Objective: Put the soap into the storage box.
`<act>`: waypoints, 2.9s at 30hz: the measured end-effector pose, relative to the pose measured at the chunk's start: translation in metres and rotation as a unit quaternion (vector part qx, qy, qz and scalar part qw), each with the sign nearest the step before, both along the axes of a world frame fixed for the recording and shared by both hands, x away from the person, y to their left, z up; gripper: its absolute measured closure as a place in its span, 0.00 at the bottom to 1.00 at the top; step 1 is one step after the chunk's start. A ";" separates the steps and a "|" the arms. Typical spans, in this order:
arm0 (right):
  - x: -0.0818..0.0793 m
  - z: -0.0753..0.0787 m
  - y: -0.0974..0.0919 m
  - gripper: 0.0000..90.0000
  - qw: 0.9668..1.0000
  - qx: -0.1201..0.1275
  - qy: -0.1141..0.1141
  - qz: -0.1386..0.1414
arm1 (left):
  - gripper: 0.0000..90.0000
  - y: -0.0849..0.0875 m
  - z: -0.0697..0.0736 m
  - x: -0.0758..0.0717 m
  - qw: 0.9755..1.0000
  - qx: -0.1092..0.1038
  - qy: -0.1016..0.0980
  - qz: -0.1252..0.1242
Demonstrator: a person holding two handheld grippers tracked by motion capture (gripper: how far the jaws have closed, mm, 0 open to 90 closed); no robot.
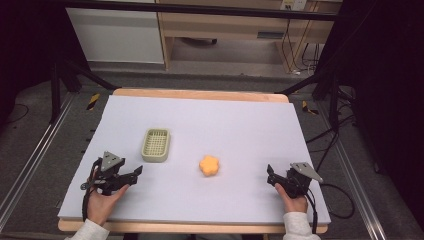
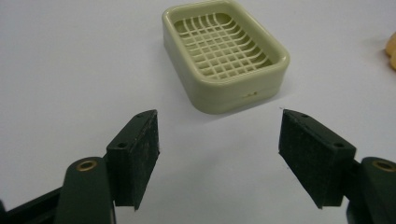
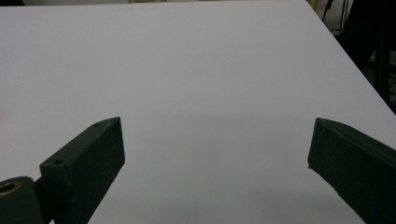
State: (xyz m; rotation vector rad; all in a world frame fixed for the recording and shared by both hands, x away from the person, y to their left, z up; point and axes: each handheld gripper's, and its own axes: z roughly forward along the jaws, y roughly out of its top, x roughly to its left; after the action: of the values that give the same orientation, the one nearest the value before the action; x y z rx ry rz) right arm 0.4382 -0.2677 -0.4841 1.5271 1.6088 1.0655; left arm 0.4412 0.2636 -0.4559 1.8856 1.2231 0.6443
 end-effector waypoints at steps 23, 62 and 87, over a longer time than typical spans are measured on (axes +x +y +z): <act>0.000 0.000 0.004 0.05 1.000 -0.016 0.002 0.002 | 0.31 -0.045 0.009 -0.011 0.997 0.013 -0.010 -0.069; 0.000 0.004 0.008 0.03 0.999 -0.018 0.012 0.043 | 0.27 -0.125 0.048 0.019 0.988 0.015 -0.031 -0.149; 0.001 -0.001 0.012 0.03 0.999 -0.021 0.028 0.042 | 0.25 -0.150 0.041 0.032 0.982 0.040 0.003 -0.186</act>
State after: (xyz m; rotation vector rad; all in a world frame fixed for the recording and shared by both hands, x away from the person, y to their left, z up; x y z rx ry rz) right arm 0.4396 -0.2559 -0.4847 1.4848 1.7362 1.0368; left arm 0.4729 0.1138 -0.4153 2.1111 0.8251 0.4891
